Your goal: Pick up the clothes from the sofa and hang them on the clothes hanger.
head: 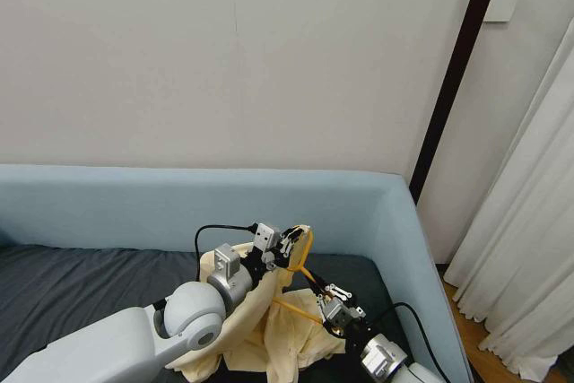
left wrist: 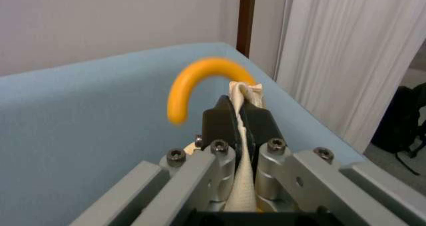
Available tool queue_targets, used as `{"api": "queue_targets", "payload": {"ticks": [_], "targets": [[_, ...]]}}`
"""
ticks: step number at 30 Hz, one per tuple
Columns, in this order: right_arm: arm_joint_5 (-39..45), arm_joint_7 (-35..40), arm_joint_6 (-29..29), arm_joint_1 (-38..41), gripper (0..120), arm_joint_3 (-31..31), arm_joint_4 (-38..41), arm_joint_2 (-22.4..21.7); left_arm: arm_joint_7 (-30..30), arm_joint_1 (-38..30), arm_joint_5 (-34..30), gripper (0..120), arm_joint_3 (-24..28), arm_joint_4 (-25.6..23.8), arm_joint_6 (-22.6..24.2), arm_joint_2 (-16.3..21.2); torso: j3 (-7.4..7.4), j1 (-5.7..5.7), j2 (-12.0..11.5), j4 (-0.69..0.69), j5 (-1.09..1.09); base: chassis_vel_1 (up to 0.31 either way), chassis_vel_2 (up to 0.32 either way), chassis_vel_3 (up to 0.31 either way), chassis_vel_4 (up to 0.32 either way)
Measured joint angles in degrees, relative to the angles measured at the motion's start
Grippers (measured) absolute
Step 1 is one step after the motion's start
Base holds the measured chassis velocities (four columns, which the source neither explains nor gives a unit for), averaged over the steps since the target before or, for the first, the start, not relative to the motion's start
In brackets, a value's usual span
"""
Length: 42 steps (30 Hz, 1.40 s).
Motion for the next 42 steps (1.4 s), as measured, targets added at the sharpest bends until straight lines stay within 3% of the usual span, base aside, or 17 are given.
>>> {"api": "queue_targets", "payload": {"ticks": [9, 11, 17, 21, 26, 27, 32, 36, 42], "targets": [[1.03, -0.09, -0.18, 0.12, 4, 0.43, 0.36, -0.42, 0.61, 5.12, 1.42, 0, -1.79, -1.71, 0.74, 1.88, 0.00, 0.00, 0.00, 0.01, 0.00, 0.000, 0.000, 0.000, 0.000], [1.06, -0.24, -0.23, 0.33, 4, 0.35, 0.30, -0.38, 1.12, 6.38, 2.29, 11, -2.55, -2.21, 0.96, 2.23, 0.00, 0.00, 0.00, 0.01, 0.00, 0.000, 0.000, 0.000, 0.000], [1.10, -0.24, -0.18, 0.69, 4, 0.47, -1.02, 0.04, 2.62, 8.14, 4.32, 27, -3.63, -3.54, 0.97, 3.57, 0.00, 0.00, 0.00, 0.00, 0.00, 0.000, 0.000, 0.000, 0.000], [1.59, 0.54, -0.01, 1.02, 4, 0.98, -2.46, 0.62, 5.28, 10.10, 6.77, 47, -4.68, -5.00, 0.25, 5.93, 0.00, 0.00, 0.00, 0.00, 0.00, 0.000, 0.000, 0.000, 0.000], [1.13, 1.33, 0.21, 1.01, 4, 1.73, -3.61, 1.44, 7.13, 11.80, 8.16, 59, -5.08, -5.87, -0.64, 7.20, 0.00, 0.00, 0.00, 0.01, 0.01, 0.000, 0.000, 0.000, 0.000], [0.60, 1.50, 0.64, 0.87, 4, 2.18, -3.98, 1.57, 7.52, 13.04, 8.43, 67, -5.87, -6.24, -0.85, 7.32, 0.00, 0.00, 0.00, 0.00, 0.00, 0.000, 0.000, 0.000, 0.000], [-1.51, 1.82, 1.86, -0.07, 4, 3.60, -3.99, 1.63, 9.23, 18.67, 9.63, 84, -10.59, -7.96, -2.10, 8.35, 0.00, 0.00, 0.00, 0.00, 0.00, 0.000, 0.000, 0.000, 0.000], [-8.78, 2.57, 6.05, -0.87, 4, 6.48, -5.98, 1.83, 12.16, 26.56, 11.44, 98, -22.11, -9.37, -4.88, 10.59, 0.00, -0.01, 0.00, 0.02, -0.01, 0.000, 0.000, 0.000, 0.000], [-20.17, 3.97, 12.33, -0.99, 4, 9.68, -10.14, 2.76, 14.28, 24.98, 10.38, 100, -26.15, -6.82, -7.22, 13.12, 0.00, 0.00, 0.00, 0.00, 0.00, 0.000, 0.000, 0.000, 0.000]]}}
